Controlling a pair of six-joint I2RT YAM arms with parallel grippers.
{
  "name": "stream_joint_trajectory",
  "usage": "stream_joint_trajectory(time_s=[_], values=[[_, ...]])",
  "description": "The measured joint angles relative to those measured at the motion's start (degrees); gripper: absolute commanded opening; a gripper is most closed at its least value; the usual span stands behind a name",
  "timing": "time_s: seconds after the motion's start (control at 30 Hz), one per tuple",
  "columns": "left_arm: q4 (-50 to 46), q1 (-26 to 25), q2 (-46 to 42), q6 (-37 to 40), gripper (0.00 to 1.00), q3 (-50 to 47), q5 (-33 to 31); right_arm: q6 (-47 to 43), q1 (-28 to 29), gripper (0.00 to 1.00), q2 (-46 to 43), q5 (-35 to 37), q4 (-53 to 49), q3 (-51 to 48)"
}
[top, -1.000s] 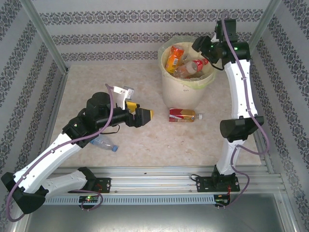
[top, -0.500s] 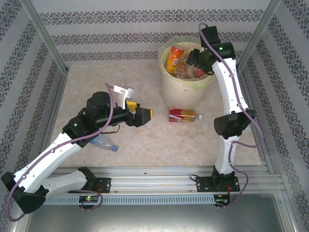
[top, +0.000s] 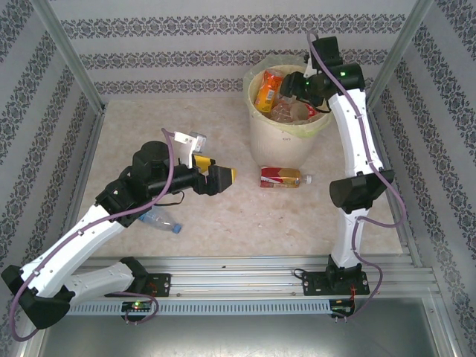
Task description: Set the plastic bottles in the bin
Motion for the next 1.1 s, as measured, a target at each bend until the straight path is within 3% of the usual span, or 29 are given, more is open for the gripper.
stream_joint_trajectory(time_s=[0.27, 0.5, 0.73, 1.1], values=[[0.0, 0.0, -0.31, -0.04, 1.0, 0.0, 0.02, -0.11, -0.59, 0.63, -3.34, -1.62, 4.98, -8.68], [0.0, 0.0, -0.24, -0.22, 1.0, 0.0, 0.02, 0.04, -2.21, 0.64, -2.16, 4.37, -2.58, -1.46], [0.0, 0.0, -0.22, -0.66, 1.0, 0.0, 0.02, -2.62, -2.29, 0.66, -4.83, 0.72, -1.2, -0.76], [0.02, 0.0, 0.0, -0.68, 1.0, 0.0, 0.04, -8.94, 2.58, 0.61, -22.43, -3.23, 2.01, -20.2]])
